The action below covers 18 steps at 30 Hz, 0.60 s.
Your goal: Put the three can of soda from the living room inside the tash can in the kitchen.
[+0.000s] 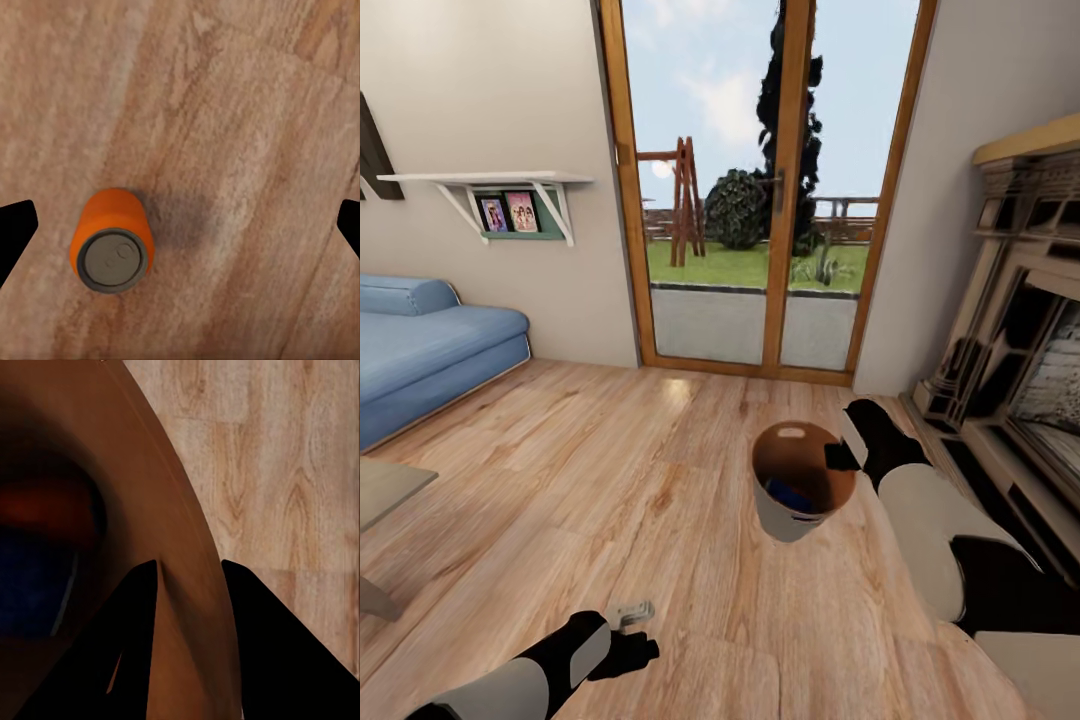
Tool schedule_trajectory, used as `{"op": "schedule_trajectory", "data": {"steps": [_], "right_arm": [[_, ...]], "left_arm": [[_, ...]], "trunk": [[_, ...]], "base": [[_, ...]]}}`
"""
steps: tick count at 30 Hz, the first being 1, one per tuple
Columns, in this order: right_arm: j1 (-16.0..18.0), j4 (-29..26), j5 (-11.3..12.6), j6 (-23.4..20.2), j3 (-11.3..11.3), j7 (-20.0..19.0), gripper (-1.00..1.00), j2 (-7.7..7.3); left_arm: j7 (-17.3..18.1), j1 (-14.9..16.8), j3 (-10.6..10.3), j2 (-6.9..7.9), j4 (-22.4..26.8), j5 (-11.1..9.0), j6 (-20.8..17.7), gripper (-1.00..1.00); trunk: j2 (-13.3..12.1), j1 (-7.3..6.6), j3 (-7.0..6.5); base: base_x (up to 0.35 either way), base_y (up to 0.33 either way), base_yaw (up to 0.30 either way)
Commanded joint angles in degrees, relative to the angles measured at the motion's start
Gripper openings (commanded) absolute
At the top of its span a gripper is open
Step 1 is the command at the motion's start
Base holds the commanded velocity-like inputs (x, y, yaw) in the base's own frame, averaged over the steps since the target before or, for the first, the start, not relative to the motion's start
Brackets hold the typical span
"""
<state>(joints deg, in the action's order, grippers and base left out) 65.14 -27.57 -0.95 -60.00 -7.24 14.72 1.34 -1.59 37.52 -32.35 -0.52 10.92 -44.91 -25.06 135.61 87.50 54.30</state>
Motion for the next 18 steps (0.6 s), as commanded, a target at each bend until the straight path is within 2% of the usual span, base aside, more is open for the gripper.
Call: {"op": "schedule_trajectory", "data": {"steps": [1, 5, 7, 14, 18], "right_arm": [[1.6, 2.1, 0.8, 0.0, -0.1, 0.1, -1.0, 0.19], [4.7, 6.9, 0.9, 0.0, -0.1, 0.7, -1.0, 0.51], [5.1, 7.5, 0.9, 0.0, -0.1, 0.7, -1.0, 0.54], [5.6, 8.5, 0.9, 0.0, 0.1, 0.9, -1.0, 0.88], [5.8, 8.6, 0.9, 0.0, 0.3, 1.9, -1.0, 1.5]], "left_arm": [[0.0, 0.0, 0.0, 0.0, 0.0, 0.0, 0.0, 1.0], [0.0, -0.1, 0.0, 0.01, 0.0, 0.0, 0.0, 1.0], [0.0, -0.1, 0.0, 0.03, 0.0, 0.0, 0.0, 1.0], [0.1, -0.1, 0.1, 0.08, 0.0, -0.1, -0.1, 1.0], [0.1, -0.1, 0.1, 0.08, 0.0, 0.0, -0.1, 1.0]], "trunk": [[0.4, 0.22, 0.17], [2.0, 1.09, 0.89], [2.8, 1.53, 1.25], [2.8, 1.53, 1.25], [4.4, 2.41, 1.97]], "base": [[0.0, 0.0, 0.0], [0.0, 0.0, 0.0], [0.0, 0.0, 0.0], [0.0, 0.0, 0.0], [0.0, 0.0, 0.0]]}}
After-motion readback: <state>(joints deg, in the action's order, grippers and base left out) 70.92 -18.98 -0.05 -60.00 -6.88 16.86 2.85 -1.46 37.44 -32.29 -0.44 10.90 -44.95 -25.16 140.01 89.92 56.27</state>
